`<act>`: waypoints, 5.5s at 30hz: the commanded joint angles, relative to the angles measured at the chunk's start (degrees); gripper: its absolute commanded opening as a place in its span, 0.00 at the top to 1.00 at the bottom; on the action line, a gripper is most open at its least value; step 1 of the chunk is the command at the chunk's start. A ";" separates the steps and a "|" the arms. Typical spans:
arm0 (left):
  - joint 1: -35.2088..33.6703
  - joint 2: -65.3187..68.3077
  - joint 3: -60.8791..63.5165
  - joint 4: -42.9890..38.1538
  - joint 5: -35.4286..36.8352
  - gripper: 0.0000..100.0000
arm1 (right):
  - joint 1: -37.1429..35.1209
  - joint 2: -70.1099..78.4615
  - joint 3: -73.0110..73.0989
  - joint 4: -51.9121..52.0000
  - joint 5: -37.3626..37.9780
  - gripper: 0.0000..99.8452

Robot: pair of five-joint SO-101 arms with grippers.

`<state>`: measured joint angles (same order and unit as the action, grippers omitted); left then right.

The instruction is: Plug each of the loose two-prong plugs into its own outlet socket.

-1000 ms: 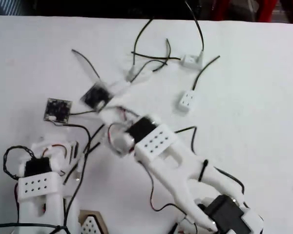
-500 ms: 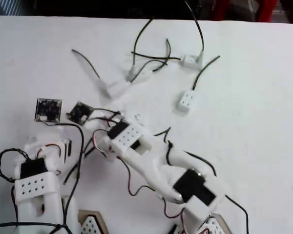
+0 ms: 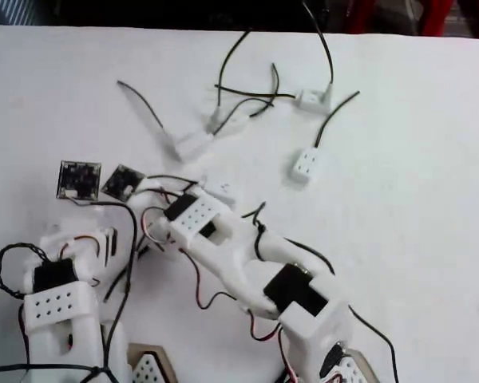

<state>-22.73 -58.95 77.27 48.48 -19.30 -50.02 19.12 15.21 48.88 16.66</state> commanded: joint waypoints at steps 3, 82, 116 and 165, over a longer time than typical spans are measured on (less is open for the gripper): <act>-0.40 -1.27 -0.26 -1.05 -0.18 0.82 | -0.13 -0.48 -1.49 -0.48 0.35 0.88; -0.31 -1.27 -0.18 -1.05 -0.18 0.82 | 20.09 -31.52 15.82 24.75 9.93 0.98; -0.31 -1.27 -0.18 -1.05 -0.18 0.82 | 40.66 -49.89 35.16 14.99 12.04 0.84; -0.31 -1.27 -0.18 -1.05 -0.35 0.82 | 45.14 -11.12 6.42 28.26 11.25 0.90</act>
<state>-22.81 -58.95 77.27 48.48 -19.30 -5.27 8.66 24.70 76.40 27.21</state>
